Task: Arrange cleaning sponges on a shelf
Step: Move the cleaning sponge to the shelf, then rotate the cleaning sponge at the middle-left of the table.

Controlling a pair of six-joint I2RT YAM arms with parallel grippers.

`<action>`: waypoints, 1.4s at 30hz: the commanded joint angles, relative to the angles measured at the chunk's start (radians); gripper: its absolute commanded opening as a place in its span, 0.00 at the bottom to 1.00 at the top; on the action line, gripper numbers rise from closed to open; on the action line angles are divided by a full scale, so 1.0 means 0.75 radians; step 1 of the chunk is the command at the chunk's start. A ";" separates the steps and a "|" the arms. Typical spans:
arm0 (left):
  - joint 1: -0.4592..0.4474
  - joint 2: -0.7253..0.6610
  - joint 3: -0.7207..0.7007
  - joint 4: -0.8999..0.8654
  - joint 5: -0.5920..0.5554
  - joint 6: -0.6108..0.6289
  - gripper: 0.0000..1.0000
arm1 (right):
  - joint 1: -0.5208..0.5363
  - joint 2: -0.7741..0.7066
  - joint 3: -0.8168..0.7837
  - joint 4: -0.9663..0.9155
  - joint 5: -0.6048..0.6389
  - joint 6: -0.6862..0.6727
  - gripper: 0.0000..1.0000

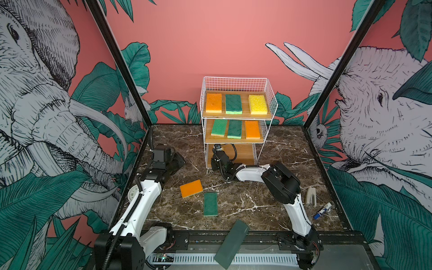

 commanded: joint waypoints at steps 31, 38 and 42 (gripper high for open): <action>0.008 -0.200 -0.028 -0.649 -0.141 0.208 0.45 | 0.138 -0.739 -0.537 -0.156 -0.018 -0.032 0.56; 0.008 -0.122 -0.144 -0.682 -0.082 0.176 0.48 | 0.189 -0.983 -0.707 -0.200 0.039 0.010 0.58; 0.008 -0.066 -0.207 -0.597 -0.071 0.139 0.46 | 0.198 -1.145 -0.781 -0.348 0.042 0.062 0.59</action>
